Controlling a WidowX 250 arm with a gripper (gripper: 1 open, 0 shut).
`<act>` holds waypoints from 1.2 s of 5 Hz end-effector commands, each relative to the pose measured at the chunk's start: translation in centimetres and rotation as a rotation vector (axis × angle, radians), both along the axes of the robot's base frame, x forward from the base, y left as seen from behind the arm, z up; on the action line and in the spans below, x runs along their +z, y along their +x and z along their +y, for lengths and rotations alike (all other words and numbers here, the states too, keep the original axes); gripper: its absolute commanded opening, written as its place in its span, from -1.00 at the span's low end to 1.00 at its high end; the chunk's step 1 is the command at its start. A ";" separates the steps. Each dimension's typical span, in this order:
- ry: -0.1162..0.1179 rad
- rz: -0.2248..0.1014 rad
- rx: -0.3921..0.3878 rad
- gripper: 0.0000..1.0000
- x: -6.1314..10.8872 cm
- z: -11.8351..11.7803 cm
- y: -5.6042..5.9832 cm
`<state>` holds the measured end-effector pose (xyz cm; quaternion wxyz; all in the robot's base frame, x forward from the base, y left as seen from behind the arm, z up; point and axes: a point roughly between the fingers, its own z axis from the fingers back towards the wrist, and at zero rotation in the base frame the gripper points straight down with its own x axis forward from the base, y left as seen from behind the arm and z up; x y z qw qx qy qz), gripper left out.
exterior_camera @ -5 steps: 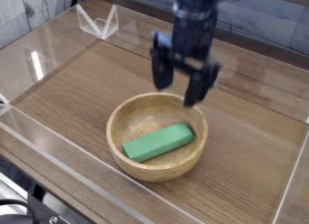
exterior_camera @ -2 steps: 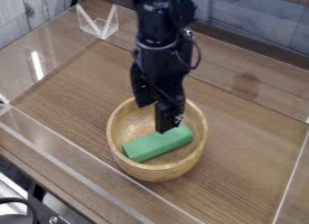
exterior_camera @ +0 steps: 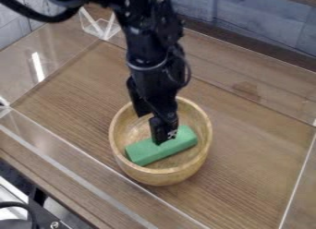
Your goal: Move green stick from inside the wooden bowl to the table next to it
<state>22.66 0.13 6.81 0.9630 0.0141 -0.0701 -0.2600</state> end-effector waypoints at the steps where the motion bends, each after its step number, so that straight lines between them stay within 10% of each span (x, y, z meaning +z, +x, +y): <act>1: -0.005 -0.036 -0.047 1.00 -0.8 0.5 0.7; 6: -0.027 -0.082 -0.181 1.00 -1.0 -1.4 0.7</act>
